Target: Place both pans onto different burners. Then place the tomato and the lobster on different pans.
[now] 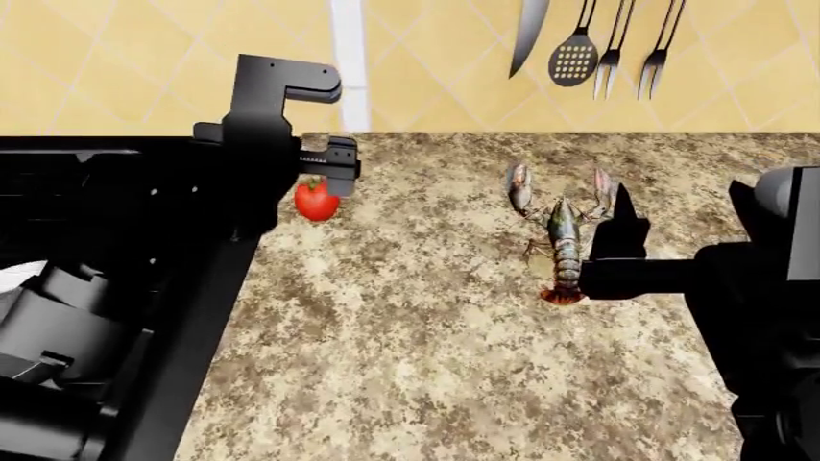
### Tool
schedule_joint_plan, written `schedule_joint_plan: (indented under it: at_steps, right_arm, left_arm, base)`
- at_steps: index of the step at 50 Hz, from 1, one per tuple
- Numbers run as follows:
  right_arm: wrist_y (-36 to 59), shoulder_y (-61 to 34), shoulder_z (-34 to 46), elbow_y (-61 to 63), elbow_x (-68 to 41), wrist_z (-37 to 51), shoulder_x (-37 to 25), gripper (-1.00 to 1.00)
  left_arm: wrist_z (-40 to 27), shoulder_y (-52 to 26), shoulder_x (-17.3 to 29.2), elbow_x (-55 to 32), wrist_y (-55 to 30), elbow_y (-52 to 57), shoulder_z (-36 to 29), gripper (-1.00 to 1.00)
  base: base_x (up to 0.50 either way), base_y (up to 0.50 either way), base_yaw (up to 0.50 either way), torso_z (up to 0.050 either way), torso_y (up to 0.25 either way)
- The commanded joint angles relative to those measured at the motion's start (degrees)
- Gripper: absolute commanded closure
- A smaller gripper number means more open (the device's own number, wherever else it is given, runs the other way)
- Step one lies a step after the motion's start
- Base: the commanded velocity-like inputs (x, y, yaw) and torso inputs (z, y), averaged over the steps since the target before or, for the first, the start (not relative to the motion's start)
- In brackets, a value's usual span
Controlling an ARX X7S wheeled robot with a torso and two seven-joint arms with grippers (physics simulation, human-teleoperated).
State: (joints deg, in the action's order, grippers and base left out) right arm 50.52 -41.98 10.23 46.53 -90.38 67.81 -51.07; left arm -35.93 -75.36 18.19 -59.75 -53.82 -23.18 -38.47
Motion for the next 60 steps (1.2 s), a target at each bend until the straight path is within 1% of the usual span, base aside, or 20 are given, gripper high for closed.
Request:
schedule_joint_plan:
  at_steps: [1, 24, 32, 48, 57, 60]
  right_arm:
    - [-0.7, 1.4, -0.4, -0.2, 1.0, -1.1, -0.1, -1.0]
    - [-1.2, 2.9, 0.3, -1.1, 3.1, -2.6, 0.7, -1.0]
    - [-1.5, 3.3, 0.1, -0.9, 3.2, -2.7, 0.5, -1.0]
    - [-1.4, 2.0, 0.1, -0.8, 2.0, -2.0, -0.1, -1.0]
    - [-1.4, 1.7, 0.3, -0.7, 1.8, -1.8, 0.0, -1.0]
    - [-1.4, 1.9, 0.4, -0.9, 2.2, -2.1, 0.2, -1.0]
  left_arm:
    - [2.4, 0.0, -2.2, 2.0, 1.3, -4.6, -2.2, -1.0]
    - [4.5, 1.0, -3.5, 3.1, 3.6, -6.9, -3.4, -1.0]
    - [4.2, 0.9, -3.5, 3.5, 4.1, -7.1, -3.5, -1.0]
    - [4.1, 0.4, -3.7, 3.4, 4.7, -8.7, -2.9, -1.0]
    - [4.3, 0.4, -3.6, 3.6, 5.1, -9.0, -3.1, -1.0]
    - [4.3, 0.2, -3.6, 3.5, 5.2, -9.5, -2.9, -1.0]
  base:
    - [0.0, 0.0, 0.0, 0.0, 0.0]
    - [0.0, 0.0, 0.0, 0.0, 0.0]
    - [0.0, 0.0, 0.0, 0.0, -0.215]
    - [0.0, 0.0, 0.0, 0.0, -0.005]
    - [0.0, 0.0, 0.0, 0.0, -0.221]
    - [0.0, 0.0, 0.0, 0.0, -0.018]
